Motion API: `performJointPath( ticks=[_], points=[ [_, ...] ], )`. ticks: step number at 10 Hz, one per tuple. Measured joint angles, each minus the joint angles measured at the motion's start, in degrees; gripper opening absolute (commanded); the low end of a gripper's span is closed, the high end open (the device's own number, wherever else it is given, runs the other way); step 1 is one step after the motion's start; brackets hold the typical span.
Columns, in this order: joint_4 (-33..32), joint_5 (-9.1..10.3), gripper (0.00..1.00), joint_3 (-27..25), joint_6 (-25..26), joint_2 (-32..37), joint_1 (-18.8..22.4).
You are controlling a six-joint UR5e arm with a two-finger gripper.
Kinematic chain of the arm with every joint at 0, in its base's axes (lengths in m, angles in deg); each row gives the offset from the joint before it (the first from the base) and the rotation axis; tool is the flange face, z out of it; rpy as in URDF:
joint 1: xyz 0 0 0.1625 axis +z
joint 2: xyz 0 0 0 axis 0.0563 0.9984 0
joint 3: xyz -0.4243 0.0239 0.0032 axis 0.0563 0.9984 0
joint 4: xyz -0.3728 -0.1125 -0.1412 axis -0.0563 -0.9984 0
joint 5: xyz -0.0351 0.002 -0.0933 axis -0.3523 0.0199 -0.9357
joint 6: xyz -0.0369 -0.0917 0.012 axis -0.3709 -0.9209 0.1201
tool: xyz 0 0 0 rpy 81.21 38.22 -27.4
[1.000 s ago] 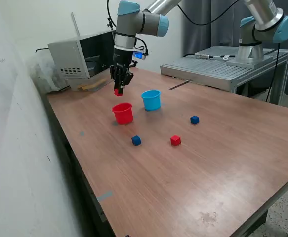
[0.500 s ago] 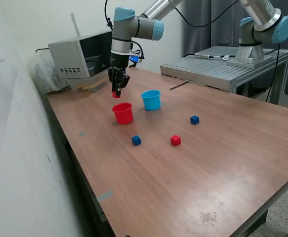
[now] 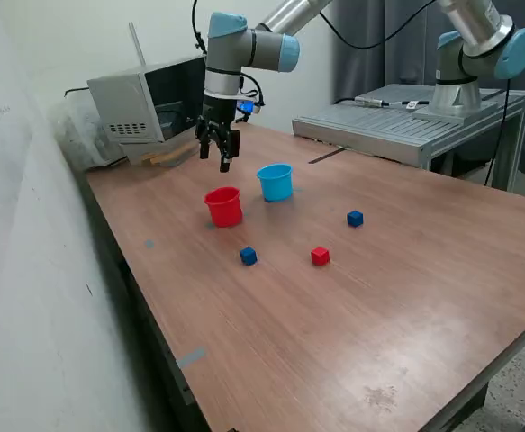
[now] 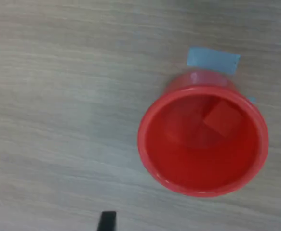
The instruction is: Place red objects in the red bin, and blue objects in the blue bin.
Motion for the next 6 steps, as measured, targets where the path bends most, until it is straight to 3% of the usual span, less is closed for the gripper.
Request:
performJointPath(
  ticks=[3,6],
  points=[
    [1.0,0.17,1.0,-7.3,0.2,8.1,3.0],
    [6.1,0.27,1.0,-15.2,4.1,18.3,8.0]
  ],
)
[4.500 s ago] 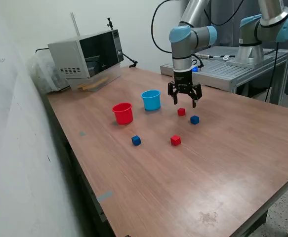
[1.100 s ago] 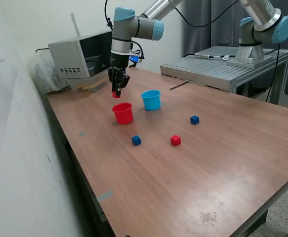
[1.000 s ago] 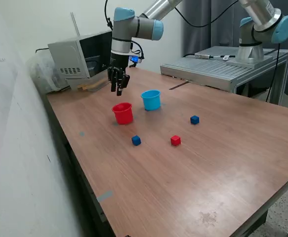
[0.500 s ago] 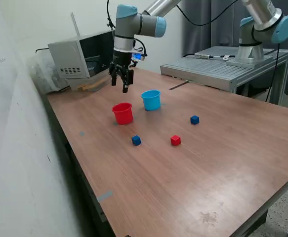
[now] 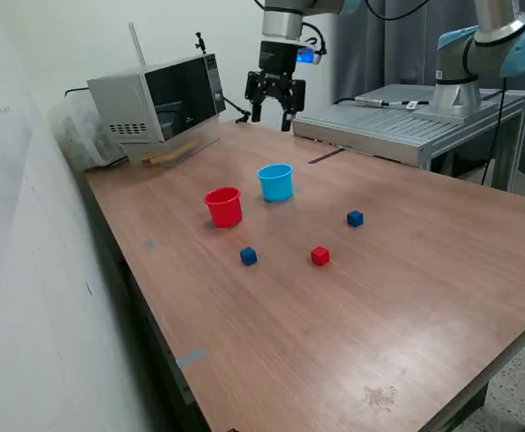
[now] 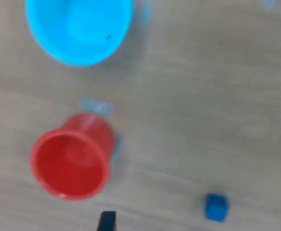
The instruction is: Place red objects in the red bin, and blue objects in the blue bin.
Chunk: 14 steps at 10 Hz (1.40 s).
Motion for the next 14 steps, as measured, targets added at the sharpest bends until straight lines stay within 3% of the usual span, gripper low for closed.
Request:
performJointPath(
  ticks=[4,10,14],
  points=[
    [3.9,0.62,1.0,-5.0,5.2,5.6,4.8],
    [3.4,1.49,1.0,9.4,17.4,-9.6,10.6],
    [-0.4,1.6,1.0,14.5,20.1,-20.5,11.3]
  ],
)
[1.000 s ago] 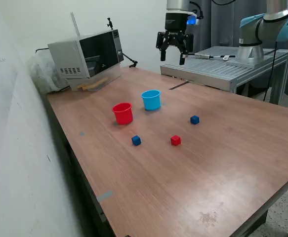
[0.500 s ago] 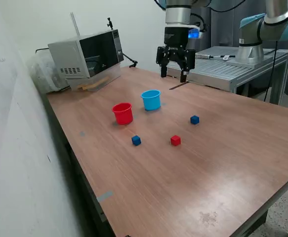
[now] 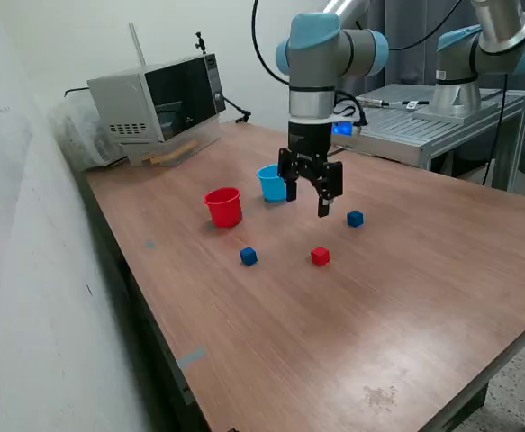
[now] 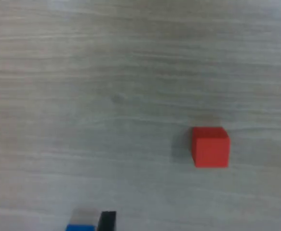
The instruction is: Place red objects in the red bin, and blue objects in the blue bin.
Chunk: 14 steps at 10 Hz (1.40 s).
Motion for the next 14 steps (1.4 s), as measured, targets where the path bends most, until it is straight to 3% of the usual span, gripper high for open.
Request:
performJointPath(
  ticks=[4,14],
  points=[
    [-3.2,0.23,1.0,-0.1,0.3,-4.2,0.1],
    [-5.1,1.25,1.0,-1.6,-1.0,-5.3,2.3]
  ],
)
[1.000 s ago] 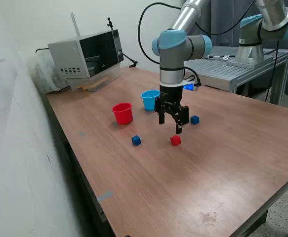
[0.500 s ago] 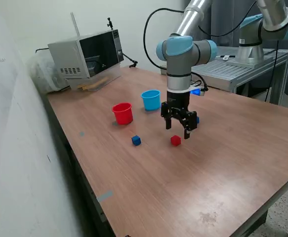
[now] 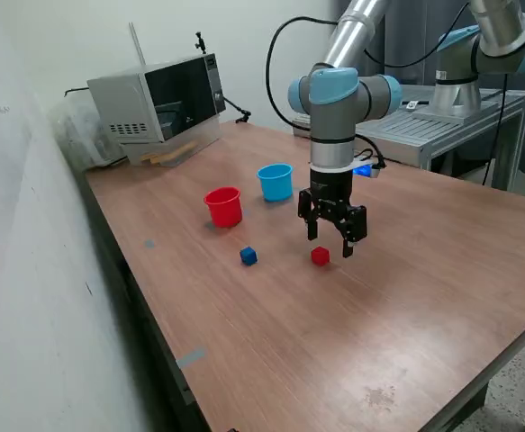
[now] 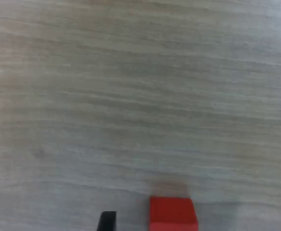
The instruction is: Place red objects in the red bin, and blue objects in the blue bin.
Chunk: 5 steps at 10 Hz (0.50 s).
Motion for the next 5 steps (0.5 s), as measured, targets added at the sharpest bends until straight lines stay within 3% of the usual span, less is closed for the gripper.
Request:
performJointPath(
  ticks=[3,4,5],
  points=[
    [-0.6,-0.01,1.0,0.9,-1.2,-0.9,-0.5],
    [-0.9,-0.01,0.0,1.2,-1.5,-1.1,-0.6],
    [-1.1,-0.01,0.0,1.4,-1.6,-1.3,-0.7]
  ],
)
